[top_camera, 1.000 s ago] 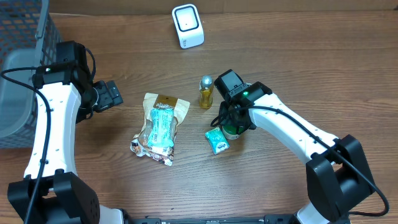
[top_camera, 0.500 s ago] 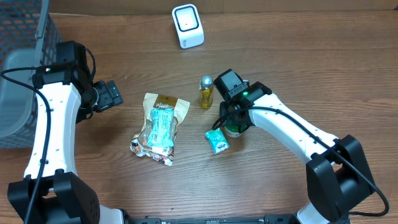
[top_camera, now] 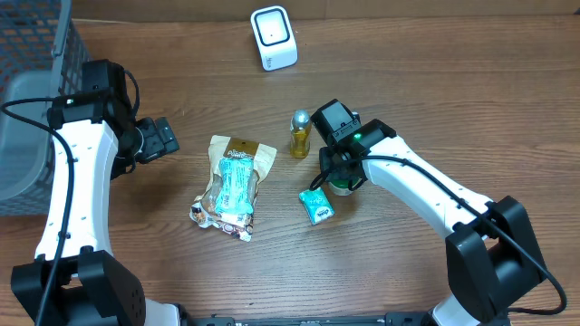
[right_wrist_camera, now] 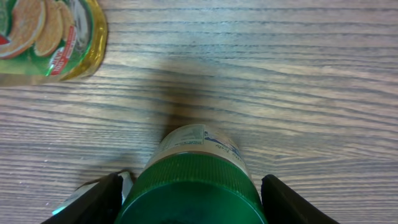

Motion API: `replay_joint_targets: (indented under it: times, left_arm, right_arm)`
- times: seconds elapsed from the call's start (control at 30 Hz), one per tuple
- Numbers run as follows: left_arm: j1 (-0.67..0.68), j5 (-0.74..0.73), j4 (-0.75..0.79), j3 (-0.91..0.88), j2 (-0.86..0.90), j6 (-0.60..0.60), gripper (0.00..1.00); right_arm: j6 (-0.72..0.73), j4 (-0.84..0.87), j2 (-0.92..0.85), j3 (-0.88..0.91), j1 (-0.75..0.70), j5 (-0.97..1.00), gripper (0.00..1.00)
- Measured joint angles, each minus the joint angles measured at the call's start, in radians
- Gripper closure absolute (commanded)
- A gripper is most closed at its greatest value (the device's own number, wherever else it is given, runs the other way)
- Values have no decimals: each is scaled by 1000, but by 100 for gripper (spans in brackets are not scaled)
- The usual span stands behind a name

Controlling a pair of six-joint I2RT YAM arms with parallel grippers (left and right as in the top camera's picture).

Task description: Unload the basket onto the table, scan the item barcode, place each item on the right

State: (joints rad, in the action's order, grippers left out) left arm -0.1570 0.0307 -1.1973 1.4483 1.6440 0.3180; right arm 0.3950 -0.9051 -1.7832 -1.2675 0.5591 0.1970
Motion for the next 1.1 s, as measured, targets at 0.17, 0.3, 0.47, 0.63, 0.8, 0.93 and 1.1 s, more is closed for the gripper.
replay_joint_targets:
  times: [0.17,0.3,0.47,0.63,0.8,0.93,1.1]
  left_arm:
    - [0,0,0,0,0,0,0]
    - [0,0,0,0,0,0,0]
    - [0,0,0,0,0,0,0]
    - [0,0,0,0,0,0,0]
    - [0,0,0,0,0,0,0]
    - [0,0,0,0,0,0,1]
    - [0,0,0,0,0,0,0]
  right_arm:
    - [-3,0,0,0,0,26,44]
    - [-3,0,0,0,0,35,33]
    - [-1,1,0,0,0,46,16]
    - [-3,4,0,0,0,48,0]
    - [-7,-8,0,-2,0,50,0]
    - [-6,-120,-4,-66,0,48,0]
    - [5,-261,-11,-299,0,35,0]
